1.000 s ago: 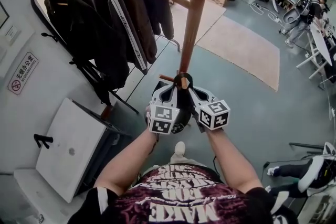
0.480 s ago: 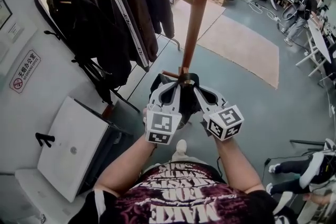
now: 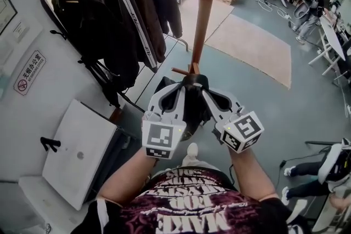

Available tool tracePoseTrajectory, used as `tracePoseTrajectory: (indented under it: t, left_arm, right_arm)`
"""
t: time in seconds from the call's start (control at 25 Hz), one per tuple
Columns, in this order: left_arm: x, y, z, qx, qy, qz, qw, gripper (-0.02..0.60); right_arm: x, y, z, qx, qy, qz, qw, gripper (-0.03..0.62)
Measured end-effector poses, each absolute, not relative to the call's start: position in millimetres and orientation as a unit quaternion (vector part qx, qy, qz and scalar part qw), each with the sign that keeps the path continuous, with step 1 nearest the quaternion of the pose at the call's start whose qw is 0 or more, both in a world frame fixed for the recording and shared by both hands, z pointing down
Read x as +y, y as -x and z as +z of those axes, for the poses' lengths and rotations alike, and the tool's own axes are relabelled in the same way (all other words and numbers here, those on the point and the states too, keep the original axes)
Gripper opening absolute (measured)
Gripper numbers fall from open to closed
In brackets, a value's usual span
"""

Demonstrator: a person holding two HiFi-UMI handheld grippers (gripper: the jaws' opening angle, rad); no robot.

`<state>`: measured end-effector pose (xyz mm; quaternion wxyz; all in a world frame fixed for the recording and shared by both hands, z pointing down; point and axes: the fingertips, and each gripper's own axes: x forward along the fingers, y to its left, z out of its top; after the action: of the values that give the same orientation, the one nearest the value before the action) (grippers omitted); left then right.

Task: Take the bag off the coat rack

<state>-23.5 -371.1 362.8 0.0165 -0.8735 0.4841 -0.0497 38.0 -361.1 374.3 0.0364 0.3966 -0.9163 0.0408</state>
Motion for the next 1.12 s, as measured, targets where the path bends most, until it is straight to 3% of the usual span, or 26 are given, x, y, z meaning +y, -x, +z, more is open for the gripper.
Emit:
tracePoseTrajectory:
  t: [1.12]
  left_arm:
    - [-272,29,370,0.438,0.898,-0.049,-0.002,0.009]
  right_arm:
    - [-256,-31,382,-0.91,-0.41,0.039,0.049,0.008]
